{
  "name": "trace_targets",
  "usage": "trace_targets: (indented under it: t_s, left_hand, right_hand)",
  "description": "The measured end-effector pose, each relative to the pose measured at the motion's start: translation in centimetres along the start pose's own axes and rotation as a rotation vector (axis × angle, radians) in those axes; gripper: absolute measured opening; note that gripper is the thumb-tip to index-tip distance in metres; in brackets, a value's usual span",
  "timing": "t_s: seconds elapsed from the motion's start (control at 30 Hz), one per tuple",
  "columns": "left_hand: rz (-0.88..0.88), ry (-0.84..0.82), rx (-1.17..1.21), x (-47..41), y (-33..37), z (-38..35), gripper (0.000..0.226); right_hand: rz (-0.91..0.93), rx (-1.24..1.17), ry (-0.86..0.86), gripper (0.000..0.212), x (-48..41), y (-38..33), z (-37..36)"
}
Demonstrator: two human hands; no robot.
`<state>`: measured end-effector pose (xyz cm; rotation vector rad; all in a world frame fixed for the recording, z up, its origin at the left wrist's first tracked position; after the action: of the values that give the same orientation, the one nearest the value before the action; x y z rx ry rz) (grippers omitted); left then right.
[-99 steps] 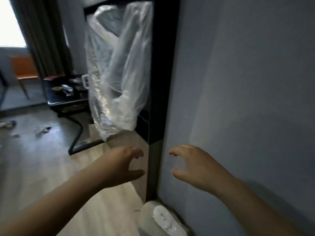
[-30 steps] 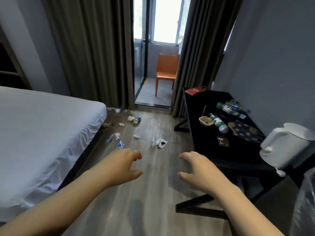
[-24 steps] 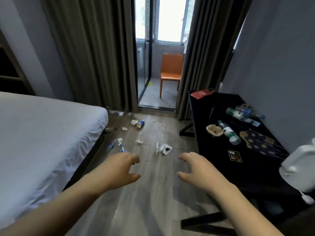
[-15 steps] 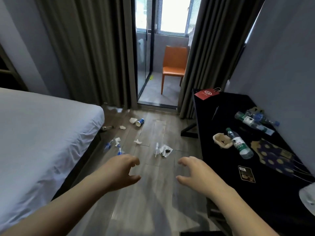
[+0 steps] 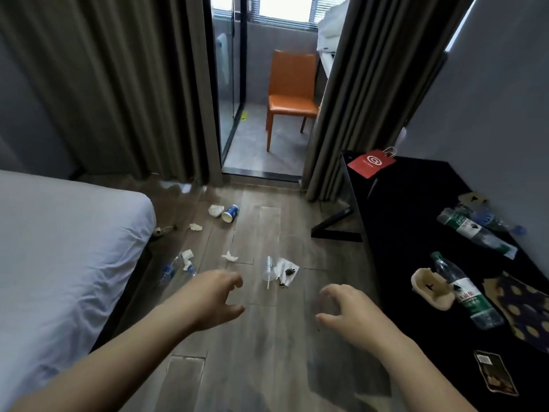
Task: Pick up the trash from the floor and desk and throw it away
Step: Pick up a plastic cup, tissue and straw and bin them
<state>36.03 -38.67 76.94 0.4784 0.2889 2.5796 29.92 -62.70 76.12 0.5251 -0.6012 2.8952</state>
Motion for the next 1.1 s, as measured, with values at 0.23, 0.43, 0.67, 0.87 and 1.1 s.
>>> trace_targets:
  t_s: [0.23,0.43,0.67,0.87,1.1]
  left_hand:
    - [-0.021,-0.058,0.007,-7.6,-4.9,1.2,0.045]
    - [-0.017,-0.091,0.044,-14.6,-7.1,1.9,0.045]
    - [0.045,-0.149,0.06,-24.3,-8.7,1.7,0.045]
    - [0.14,-0.226,0.037,-34.5,-9.5,-0.4,0.045]
    - [0.194,-0.293,0.043,-45.0,-13.2,-7.0,0.047]
  right_hand:
    - [-0.095,-0.048,-0.05,0.053,-8.2,-0.7,-0.3]
    - [-0.128,-0.064,-0.093,0.054,-15.8,0.4,0.1]
    - [-0.142,-0.127,-0.113,0.056,-27.4,3.7,1.5]
    - [-0.182,-0.168,-0.178,0.053,-37.5,7.5,2.3]
    - [-0.277,-0.153,-0.216,0.051,-47.5,12.5,-1.7]
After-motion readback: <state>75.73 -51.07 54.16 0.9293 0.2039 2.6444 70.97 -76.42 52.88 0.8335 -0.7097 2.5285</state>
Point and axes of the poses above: each hand's wrist, its own x-axis away from the middle knuckle, its own z-axis out of the back of the hand, y = z × x, the point moved 5 cm from there along -x, towards the middle knuckle, and after that the axes turned 1 degree about -z, right-handed, at the moved point
